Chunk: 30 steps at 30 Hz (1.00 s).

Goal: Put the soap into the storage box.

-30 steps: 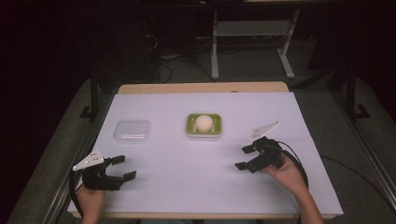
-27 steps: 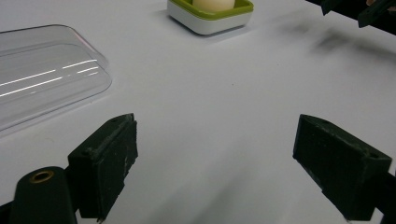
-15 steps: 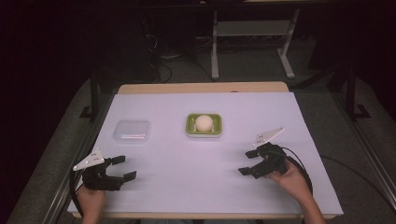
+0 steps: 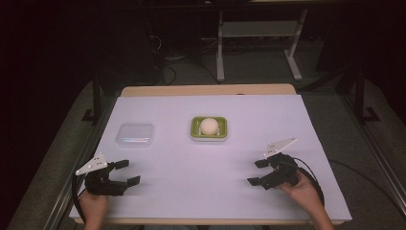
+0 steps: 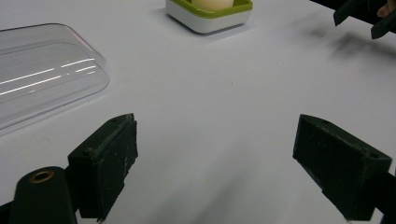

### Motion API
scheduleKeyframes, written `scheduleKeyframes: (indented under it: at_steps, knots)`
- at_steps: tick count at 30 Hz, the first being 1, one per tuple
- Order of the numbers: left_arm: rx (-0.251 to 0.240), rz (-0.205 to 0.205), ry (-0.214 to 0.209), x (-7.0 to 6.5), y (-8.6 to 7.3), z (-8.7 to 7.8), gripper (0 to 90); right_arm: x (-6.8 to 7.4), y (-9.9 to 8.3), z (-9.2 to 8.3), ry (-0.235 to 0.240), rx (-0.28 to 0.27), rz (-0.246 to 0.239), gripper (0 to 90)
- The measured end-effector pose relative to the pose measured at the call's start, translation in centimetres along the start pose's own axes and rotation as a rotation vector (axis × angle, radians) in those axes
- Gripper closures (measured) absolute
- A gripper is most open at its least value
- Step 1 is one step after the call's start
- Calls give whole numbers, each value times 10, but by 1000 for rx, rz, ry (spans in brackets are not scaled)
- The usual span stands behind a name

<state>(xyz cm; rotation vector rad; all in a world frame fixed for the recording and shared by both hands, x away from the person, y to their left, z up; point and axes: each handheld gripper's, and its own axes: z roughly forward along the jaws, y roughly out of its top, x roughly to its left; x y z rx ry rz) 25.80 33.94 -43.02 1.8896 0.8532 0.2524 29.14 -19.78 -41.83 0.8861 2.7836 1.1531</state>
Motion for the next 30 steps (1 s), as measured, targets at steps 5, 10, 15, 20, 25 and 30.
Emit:
scheduleKeyframes:
  at_steps: [5, 10, 15, 20, 25, 30]
  knots:
    - [1, 1, -1, 0, 0, 0, 133, 2, -8, -4, -7, -2, 6, 252]
    - [2, 2, -1, 0, 0, 1, 133, 8, -15, -8, -9, -7, 20, 251]
    - [1, 2, 0, 0, 0, 1, 133, 12, -22, -10, -10, -9, 18, 251]
    - [4, 2, -2, 0, 0, 2, 132, 14, -29, -10, -12, -11, 18, 250]
    - [4, 9, -4, 0, 1, 1, 132, 17, -36, -9, -14, -18, 41, 250]
    - [2, 10, -4, 0, 1, 1, 133, 20, -37, -8, -32, -18, 42, 242]
